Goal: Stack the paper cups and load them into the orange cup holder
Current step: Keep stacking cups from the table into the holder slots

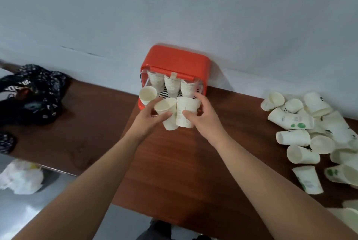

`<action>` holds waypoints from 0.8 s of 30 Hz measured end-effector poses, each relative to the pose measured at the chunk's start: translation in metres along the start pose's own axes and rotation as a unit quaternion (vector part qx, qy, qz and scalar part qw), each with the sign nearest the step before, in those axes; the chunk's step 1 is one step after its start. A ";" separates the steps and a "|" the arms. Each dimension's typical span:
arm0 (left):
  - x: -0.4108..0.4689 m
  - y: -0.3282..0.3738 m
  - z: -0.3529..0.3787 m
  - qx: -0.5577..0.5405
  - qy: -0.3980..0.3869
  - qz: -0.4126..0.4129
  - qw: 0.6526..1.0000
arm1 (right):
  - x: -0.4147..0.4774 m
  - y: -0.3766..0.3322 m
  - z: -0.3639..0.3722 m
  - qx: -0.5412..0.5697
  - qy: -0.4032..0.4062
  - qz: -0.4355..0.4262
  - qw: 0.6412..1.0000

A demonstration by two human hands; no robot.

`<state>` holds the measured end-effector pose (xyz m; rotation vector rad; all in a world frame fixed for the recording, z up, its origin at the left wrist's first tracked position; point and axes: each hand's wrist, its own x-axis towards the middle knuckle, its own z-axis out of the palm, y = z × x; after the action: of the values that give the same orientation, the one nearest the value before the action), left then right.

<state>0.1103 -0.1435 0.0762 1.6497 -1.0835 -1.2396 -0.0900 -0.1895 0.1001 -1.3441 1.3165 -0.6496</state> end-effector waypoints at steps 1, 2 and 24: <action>0.006 -0.002 -0.015 0.007 0.010 0.001 1.000 | 0.006 -0.003 0.012 0.002 -0.002 0.003 1.000; 0.012 -0.003 -0.029 0.003 0.024 0.003 1.000 | 0.011 -0.005 0.022 0.006 0.000 0.007 1.000; 0.118 -0.061 -0.073 0.305 0.057 0.063 0.949 | 0.071 -0.012 0.090 -0.044 0.099 0.006 0.994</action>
<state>0.2098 -0.2280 -0.0001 2.0303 -1.5754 -0.7464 0.0129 -0.2294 0.0670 -1.3688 1.5250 -0.7393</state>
